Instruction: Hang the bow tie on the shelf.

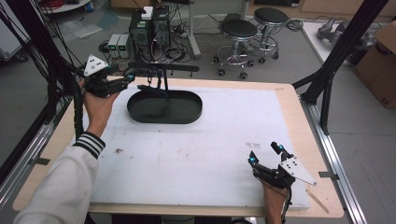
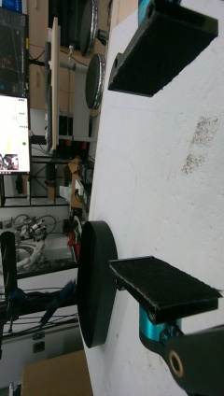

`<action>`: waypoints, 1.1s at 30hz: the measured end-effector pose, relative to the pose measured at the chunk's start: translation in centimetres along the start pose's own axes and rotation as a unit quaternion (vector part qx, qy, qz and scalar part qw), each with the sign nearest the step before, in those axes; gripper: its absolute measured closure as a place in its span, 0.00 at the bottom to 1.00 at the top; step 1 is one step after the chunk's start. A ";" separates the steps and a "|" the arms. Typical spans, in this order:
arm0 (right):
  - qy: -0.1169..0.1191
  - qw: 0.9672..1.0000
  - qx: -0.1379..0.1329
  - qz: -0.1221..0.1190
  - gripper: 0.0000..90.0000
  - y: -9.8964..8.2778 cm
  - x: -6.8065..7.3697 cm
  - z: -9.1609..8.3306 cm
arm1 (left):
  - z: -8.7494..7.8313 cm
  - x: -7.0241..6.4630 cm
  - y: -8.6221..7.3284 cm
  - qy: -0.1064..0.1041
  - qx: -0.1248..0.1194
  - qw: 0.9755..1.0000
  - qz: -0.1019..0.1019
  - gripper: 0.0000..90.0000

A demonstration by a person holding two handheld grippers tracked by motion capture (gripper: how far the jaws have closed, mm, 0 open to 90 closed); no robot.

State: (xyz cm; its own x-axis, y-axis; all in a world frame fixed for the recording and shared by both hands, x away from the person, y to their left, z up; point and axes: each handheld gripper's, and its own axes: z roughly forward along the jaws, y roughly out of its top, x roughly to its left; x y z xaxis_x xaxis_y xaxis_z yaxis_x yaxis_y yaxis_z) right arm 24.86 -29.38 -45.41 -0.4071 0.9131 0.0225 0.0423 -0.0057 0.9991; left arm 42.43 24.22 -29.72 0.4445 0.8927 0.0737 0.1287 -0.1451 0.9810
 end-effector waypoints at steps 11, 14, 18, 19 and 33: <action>-0.006 1.000 0.002 -0.003 0.13 0.0 0.2 0.0 | -5.9 -1.4 -4.4 -0.043 -0.034 0.998 0.006 0.39; -0.006 1.000 0.001 -0.003 0.13 0.0 0.2 0.0 | -7.1 -1.6 -5.9 -0.053 -0.038 0.998 0.005 0.38; -0.008 1.000 -0.002 -0.005 0.13 -0.1 0.3 -0.1 | -8.9 -1.8 -7.8 -0.061 -0.042 0.997 0.007 0.36; -0.008 1.000 -0.005 -0.007 0.13 -0.1 0.3 -0.1 | -9.2 -1.8 -8.1 -0.062 -0.044 0.997 0.008 0.36; -0.008 1.000 -0.003 -0.006 0.13 -0.1 0.3 -0.1 | -12.8 -1.3 -14.9 -0.070 -0.055 0.996 -0.026 0.36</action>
State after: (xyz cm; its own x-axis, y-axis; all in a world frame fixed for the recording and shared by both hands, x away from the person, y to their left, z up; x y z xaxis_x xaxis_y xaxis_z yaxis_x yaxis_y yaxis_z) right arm 24.61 -29.17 -45.45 -0.3924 0.9197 0.0104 0.0317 0.0022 0.9995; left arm 28.56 30.69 -42.17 0.5603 0.8283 0.0047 0.0608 -0.0468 0.9971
